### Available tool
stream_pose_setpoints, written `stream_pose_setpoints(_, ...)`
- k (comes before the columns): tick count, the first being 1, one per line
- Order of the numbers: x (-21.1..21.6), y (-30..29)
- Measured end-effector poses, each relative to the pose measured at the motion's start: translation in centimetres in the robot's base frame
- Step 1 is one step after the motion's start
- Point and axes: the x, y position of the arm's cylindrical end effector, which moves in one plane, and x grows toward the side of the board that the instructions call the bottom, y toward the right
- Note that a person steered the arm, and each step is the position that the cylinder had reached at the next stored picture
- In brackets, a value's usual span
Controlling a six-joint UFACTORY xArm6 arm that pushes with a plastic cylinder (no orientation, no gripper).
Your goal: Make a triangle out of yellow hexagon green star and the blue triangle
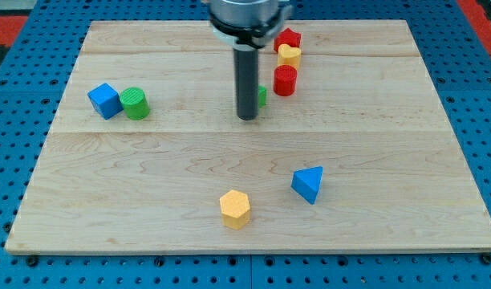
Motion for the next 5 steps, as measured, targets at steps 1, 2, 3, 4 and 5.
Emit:
stream_pose_setpoints(1, 1.4, 1.0)
stream_pose_setpoints(2, -1.8, 3.0)
stream_pose_setpoints(3, -6.7, 1.7)
stream_pose_setpoints(4, -8.5, -9.6)
stream_pose_setpoints(5, -7.2, -3.6)
